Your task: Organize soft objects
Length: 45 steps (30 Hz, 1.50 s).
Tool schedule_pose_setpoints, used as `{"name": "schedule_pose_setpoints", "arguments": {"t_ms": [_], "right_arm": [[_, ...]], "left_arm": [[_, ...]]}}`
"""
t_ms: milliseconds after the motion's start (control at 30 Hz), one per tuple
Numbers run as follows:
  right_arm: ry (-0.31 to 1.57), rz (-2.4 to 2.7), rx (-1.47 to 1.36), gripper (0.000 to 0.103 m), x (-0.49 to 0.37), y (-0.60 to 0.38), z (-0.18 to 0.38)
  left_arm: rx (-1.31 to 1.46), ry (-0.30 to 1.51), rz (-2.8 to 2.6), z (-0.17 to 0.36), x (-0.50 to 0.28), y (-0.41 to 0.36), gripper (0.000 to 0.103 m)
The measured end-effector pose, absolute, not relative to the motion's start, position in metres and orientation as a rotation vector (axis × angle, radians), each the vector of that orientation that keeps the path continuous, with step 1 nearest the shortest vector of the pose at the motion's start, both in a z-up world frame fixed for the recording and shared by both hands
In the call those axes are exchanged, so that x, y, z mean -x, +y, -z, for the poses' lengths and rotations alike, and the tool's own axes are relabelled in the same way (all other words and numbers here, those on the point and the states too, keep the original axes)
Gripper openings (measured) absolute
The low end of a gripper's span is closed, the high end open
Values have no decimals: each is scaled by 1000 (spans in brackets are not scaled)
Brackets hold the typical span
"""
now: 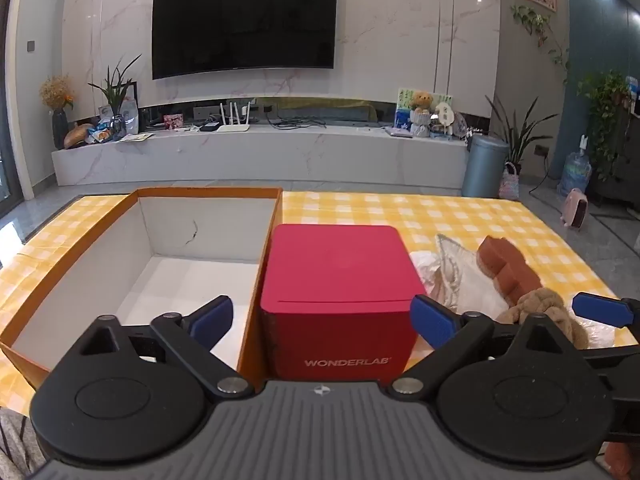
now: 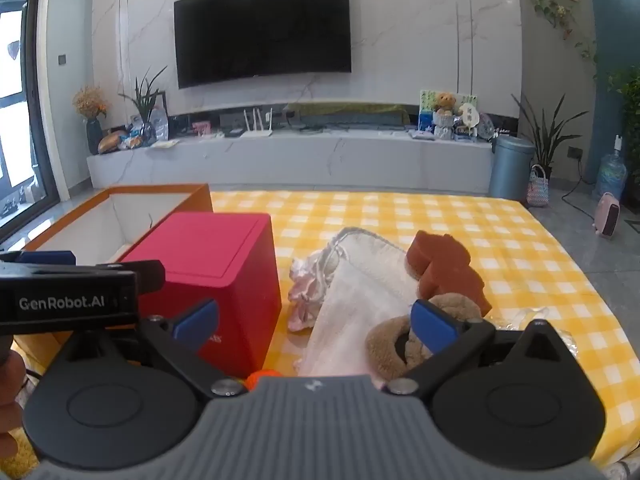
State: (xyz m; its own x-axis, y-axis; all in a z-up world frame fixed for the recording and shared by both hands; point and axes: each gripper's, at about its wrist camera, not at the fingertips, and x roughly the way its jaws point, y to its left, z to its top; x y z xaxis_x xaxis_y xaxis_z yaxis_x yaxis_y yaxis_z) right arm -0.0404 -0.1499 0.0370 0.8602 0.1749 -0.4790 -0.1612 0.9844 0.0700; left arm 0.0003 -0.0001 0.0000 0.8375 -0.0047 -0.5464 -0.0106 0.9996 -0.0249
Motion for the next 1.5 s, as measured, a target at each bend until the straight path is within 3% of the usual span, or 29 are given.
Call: {"name": "schedule_pose_setpoints", "arguments": {"t_ms": [567, 1500], "right_arm": [[474, -166, 13, 100, 41, -147, -35], [482, -146, 59, 100, 39, -143, -32]], "left_arm": [[-38, 501, -8, -2, 8, -5, 103], [-39, 549, -41, 5, 4, -8, 103]]}}
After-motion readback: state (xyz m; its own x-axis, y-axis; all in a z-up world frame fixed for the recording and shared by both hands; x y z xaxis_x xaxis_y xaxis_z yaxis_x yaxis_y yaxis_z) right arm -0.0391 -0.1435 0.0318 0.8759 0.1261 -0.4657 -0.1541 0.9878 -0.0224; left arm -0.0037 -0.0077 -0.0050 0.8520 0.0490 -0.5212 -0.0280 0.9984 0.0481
